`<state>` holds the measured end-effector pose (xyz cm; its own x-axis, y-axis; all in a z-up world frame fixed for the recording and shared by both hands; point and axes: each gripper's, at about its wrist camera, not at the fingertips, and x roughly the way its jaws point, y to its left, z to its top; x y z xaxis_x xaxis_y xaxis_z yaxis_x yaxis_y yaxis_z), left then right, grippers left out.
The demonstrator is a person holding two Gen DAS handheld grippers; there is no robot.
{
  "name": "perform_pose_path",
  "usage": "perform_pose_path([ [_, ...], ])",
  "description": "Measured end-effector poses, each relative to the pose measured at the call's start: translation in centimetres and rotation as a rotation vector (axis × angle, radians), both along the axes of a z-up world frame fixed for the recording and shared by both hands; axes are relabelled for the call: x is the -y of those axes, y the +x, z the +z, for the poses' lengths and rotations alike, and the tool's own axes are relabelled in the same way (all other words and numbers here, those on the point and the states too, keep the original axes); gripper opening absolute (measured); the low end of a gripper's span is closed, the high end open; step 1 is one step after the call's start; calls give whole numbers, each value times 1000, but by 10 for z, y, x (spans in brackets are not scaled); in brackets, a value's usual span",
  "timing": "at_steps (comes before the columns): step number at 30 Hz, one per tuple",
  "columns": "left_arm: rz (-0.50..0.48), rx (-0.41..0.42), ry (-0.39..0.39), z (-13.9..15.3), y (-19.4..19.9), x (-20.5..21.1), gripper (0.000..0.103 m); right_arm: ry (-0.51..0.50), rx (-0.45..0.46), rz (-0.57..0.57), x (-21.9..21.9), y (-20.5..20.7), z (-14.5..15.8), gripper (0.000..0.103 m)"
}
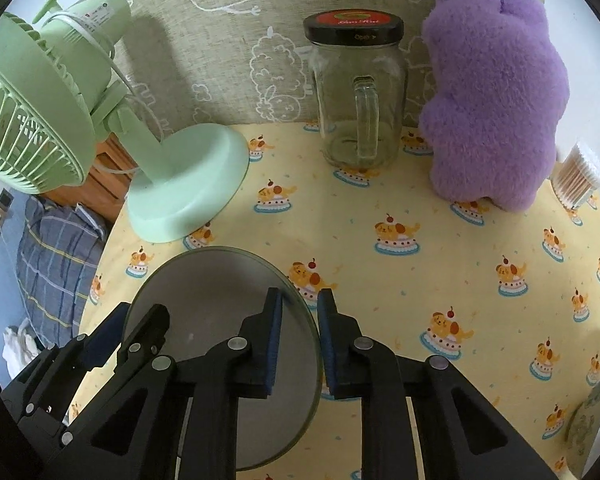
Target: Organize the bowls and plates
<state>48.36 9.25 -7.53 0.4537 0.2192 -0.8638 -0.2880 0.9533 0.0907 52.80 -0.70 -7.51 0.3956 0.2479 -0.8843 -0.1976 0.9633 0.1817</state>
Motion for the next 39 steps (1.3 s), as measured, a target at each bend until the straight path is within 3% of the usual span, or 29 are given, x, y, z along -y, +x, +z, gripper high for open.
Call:
perform_pose_path([
  [12, 2, -23, -20, -2, 0, -1, 21, -21, -6, 4, 0, -3, 1, 21],
  [23, -28, -65, -45, 3, -27, 16, 21, -40, -43, -16, 17, -29, 6, 22],
  [39, -104, -25, -58, 57, -97, 41, 21, -52, 1, -66, 48, -110, 60, 22],
])
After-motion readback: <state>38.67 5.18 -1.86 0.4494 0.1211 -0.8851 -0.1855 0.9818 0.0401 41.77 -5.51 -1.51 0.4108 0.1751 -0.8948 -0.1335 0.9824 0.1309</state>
